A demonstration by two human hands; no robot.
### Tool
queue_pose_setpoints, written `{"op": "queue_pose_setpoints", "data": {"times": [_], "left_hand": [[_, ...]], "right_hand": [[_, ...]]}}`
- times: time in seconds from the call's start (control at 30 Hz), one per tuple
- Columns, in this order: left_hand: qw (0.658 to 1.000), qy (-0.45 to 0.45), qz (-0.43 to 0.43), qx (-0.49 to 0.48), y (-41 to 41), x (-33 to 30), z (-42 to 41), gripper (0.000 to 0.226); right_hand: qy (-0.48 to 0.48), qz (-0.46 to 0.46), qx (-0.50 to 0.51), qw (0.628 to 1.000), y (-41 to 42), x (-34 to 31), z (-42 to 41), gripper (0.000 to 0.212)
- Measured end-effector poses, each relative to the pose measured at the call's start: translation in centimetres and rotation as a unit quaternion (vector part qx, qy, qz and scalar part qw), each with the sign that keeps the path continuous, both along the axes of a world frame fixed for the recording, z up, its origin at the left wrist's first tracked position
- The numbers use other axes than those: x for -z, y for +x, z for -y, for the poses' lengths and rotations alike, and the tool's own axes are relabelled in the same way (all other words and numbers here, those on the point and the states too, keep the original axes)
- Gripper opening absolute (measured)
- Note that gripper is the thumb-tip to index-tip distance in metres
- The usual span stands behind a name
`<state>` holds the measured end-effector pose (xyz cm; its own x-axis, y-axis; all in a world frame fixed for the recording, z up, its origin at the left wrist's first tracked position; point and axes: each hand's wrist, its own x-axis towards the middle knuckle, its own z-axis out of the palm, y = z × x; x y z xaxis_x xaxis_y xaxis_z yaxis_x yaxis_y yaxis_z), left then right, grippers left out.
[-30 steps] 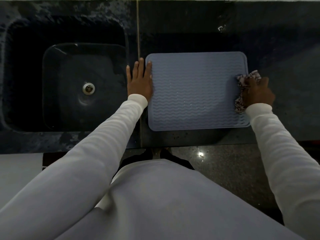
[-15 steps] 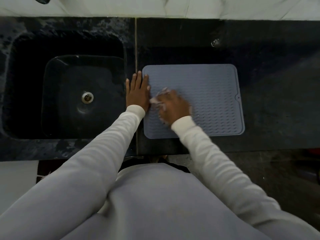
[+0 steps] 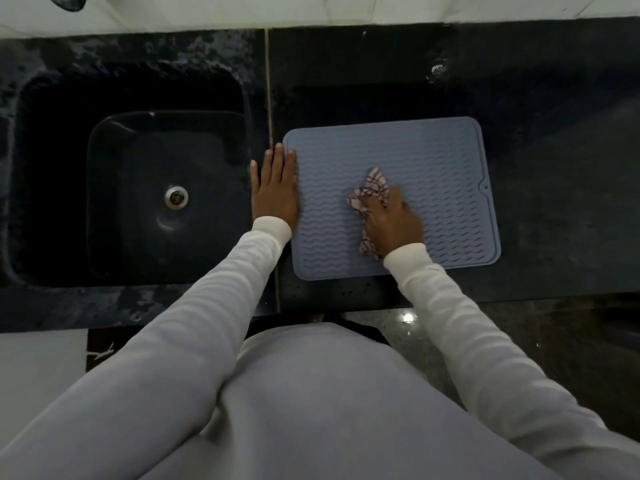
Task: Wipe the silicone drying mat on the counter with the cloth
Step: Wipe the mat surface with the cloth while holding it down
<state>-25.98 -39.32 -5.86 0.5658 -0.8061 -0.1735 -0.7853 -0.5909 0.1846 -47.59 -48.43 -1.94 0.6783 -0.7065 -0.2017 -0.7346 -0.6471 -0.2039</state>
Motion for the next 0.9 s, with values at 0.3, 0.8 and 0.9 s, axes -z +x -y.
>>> {"op": "queue_pose_setpoints", "data": {"times": [0.3,0.8,0.9], "left_hand": [[1.000,-0.008,-0.003,0.002,0.0,-0.3,-0.1,0.059],[1.000,-0.021,0.001,0.000,-0.1,0.2,0.1,0.056],[1.000,-0.019,0.002,-0.001,-0.3,0.2,0.1,0.056]], "right_hand": [[-0.030,-0.043,0.085,0.995,-5.8,-0.7,5.6,0.054],[-0.062,-0.087,0.224,0.969,-11.2,-1.9,11.1,0.032],[-0.050,-0.078,0.237,0.967,-10.3,-3.1,10.8,0.034]]}}
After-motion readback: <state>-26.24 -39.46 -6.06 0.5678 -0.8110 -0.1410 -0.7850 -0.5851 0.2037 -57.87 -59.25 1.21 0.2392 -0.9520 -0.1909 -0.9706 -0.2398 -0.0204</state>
